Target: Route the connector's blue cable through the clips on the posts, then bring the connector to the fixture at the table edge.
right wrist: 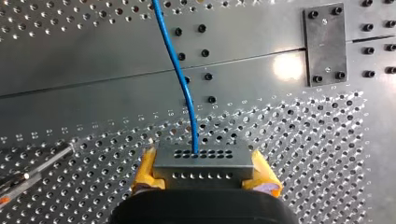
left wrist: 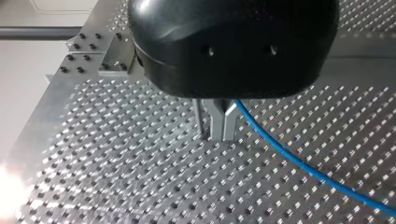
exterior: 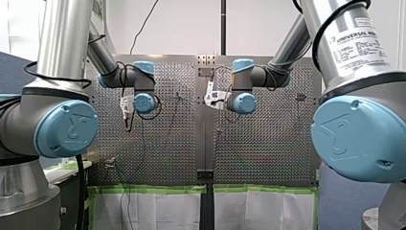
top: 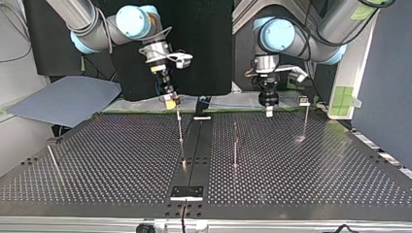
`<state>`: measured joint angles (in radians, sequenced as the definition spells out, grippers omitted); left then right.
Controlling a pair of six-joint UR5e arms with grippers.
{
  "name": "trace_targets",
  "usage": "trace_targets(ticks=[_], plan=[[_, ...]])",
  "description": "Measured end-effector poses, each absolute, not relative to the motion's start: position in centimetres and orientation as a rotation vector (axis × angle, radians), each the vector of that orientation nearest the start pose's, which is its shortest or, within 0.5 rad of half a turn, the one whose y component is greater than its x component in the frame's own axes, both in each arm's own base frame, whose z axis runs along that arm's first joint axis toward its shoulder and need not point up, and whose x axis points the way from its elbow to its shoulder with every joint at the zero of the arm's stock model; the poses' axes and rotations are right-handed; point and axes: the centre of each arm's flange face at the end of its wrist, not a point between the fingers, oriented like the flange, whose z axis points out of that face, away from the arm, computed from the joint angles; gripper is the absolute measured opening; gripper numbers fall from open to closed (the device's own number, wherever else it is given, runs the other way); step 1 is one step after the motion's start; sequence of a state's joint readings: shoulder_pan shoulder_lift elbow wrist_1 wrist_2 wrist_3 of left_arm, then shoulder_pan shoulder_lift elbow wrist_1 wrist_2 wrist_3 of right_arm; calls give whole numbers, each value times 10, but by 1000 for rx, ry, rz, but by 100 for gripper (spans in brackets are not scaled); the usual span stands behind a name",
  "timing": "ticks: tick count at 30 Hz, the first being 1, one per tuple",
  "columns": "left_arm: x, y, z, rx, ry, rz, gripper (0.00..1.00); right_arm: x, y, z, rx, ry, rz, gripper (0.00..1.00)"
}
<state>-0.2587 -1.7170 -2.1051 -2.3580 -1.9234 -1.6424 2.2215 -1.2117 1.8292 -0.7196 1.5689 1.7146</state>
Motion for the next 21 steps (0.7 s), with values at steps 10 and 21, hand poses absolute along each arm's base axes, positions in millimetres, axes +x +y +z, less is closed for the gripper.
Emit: trace_targets(ticks=[10,21], plan=[[447,-217,262,-134,1458,-25,0,450,-395,249,1541,-904,1845,0],[459,-227,248,-112,1482,-37,0,440,-408,251,1525,-913,1833,0]])
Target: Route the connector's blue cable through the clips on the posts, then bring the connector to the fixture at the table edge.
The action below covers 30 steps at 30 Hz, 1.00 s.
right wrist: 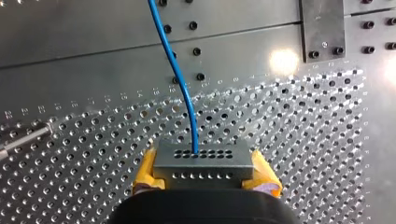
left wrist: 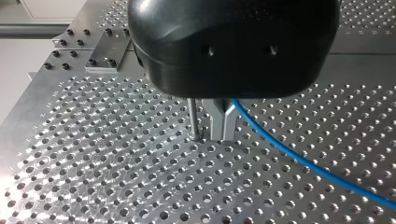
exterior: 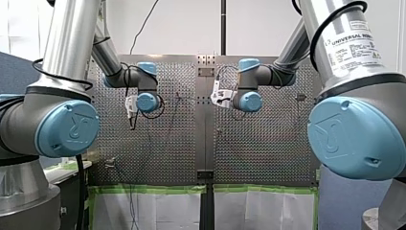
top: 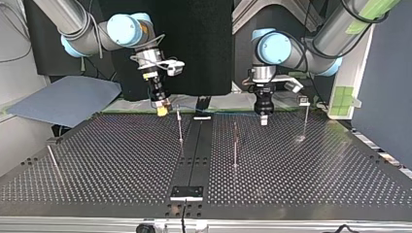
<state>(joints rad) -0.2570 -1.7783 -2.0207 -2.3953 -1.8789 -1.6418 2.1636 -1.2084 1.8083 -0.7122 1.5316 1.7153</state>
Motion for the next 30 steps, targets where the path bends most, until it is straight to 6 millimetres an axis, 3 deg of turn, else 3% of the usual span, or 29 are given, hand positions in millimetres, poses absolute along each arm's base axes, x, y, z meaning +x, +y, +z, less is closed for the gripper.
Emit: trace_targets(ticks=[30], plan=[[483,-234,279,-114,1454,-58,0,424,-435,255,1498,-919,1828,0]])
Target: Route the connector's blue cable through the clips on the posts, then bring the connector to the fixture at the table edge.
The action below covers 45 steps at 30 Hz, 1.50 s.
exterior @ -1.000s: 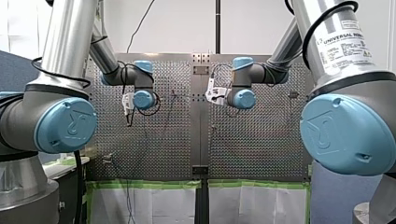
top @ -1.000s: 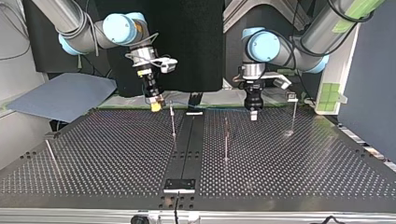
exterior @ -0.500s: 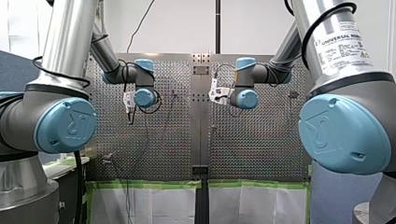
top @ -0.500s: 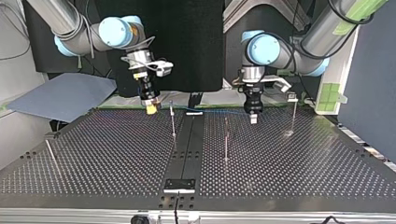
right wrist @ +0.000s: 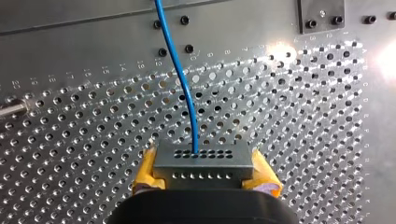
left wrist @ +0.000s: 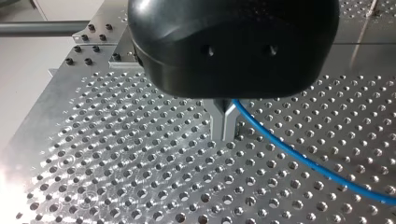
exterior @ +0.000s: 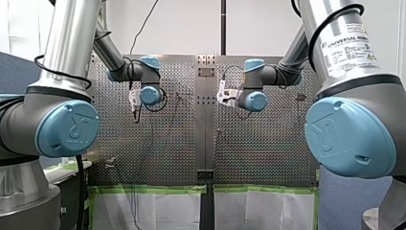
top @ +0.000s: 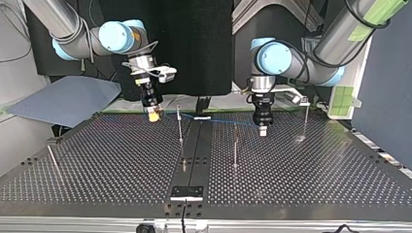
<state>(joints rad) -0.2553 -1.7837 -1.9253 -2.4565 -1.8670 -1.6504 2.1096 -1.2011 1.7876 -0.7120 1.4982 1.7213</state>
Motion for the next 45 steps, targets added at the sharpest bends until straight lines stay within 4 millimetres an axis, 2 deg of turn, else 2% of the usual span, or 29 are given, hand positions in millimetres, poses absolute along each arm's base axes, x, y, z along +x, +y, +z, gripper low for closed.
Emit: trace_targets(ticks=[11,21,30,45], plan=[[498,-236,261,-108,1488,-43,0,420,-440,255,1498,-919,1828,0],[516,-231,274,-125,1461,-36,0,416,-445,254,1492,-927,1823,0],[529,-230,263,-118,1487,-29,0,411,-451,256,1477,-934,1822,0],[543,-225,276,-125,1458,-36,0,402,-470,260,1450,-941,1847,0]])
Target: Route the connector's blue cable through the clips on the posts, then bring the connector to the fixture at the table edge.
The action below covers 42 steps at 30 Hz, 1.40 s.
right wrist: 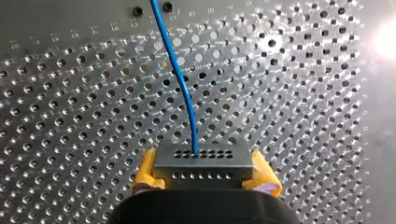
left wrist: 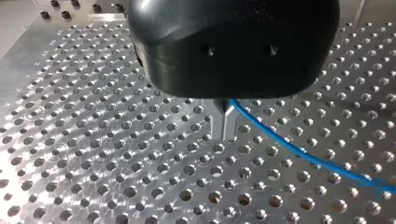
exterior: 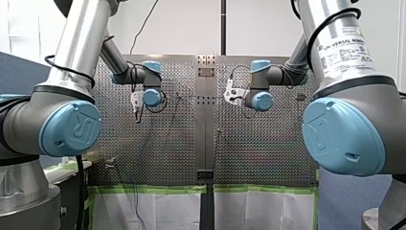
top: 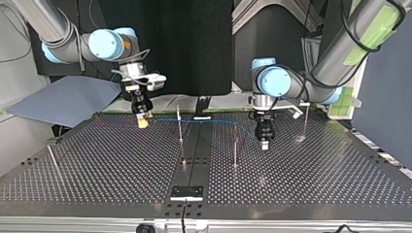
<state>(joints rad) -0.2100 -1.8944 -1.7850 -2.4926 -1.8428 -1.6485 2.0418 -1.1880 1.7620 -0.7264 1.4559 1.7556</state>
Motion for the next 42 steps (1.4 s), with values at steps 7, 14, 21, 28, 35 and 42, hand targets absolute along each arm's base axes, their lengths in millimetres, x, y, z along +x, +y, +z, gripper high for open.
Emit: trace_targets(ticks=[7,14,21,28,35,42], plan=[[552,-222,280,-126,1455,-35,0,400,-481,260,1447,-941,1848,0],[566,-222,277,-123,1474,-27,0,396,-493,268,1425,-936,1856,0],[581,-223,276,-120,1488,-21,0,390,-504,274,1404,-935,1853,0],[587,-222,277,-121,1489,-17,0,384,-515,274,1396,-938,1843,0],[587,-221,277,-132,1490,-9,0,387,-530,261,1424,-953,1828,0],[586,-220,276,-134,1496,-5,0,391,-540,263,1428,-948,1835,0]])
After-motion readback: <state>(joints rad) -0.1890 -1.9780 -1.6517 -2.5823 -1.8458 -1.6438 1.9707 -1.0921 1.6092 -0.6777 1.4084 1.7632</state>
